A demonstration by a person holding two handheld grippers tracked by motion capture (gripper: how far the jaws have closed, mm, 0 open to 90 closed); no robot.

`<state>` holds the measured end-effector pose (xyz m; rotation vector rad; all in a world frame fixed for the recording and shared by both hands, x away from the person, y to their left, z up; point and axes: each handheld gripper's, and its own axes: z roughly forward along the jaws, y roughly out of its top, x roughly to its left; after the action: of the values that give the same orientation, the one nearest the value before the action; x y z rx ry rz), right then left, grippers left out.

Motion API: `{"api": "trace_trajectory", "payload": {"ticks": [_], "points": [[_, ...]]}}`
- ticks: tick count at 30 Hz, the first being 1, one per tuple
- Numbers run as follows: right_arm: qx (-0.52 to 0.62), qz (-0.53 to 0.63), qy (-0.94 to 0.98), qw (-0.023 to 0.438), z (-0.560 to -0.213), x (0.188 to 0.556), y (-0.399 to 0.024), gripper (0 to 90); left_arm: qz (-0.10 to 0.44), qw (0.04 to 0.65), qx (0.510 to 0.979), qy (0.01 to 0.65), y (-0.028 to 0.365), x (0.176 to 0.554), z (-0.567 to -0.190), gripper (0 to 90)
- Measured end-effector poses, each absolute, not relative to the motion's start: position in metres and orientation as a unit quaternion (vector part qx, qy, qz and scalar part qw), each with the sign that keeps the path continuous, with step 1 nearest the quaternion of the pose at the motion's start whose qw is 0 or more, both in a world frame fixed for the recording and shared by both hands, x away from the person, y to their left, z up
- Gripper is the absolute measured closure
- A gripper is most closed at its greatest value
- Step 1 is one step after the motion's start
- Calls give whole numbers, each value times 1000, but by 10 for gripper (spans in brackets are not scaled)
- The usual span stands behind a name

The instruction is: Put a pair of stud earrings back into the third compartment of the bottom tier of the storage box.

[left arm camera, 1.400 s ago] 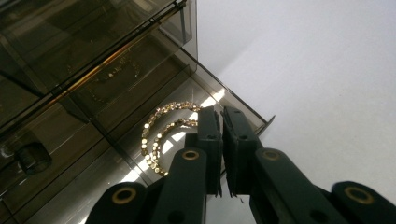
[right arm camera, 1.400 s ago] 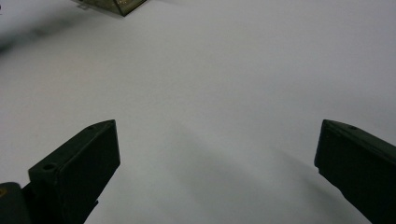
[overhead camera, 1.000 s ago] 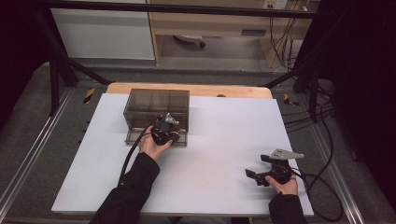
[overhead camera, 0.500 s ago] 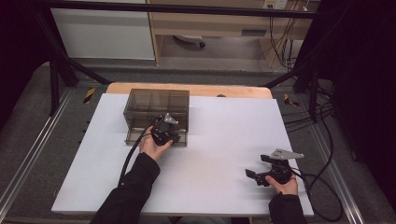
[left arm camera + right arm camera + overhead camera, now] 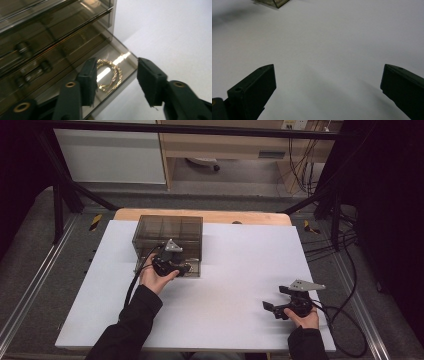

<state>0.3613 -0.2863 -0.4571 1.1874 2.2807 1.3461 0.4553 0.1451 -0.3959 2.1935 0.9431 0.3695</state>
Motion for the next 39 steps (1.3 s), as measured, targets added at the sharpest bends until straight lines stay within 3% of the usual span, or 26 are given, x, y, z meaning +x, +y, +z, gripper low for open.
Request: {"api": "trace_trajectory", "payload": {"ticks": [7,17,39], "points": [[407,460,780,119,-457,361,-286,8,157,354,844,371,161,443,-394,303],[407,460,780,119,-457,361,-286,8,171,361,836,376,183,428,-400,144],[408,458,781,119,-458,362,-286,7,174,360,838,370,207,400,-419,80]]}}
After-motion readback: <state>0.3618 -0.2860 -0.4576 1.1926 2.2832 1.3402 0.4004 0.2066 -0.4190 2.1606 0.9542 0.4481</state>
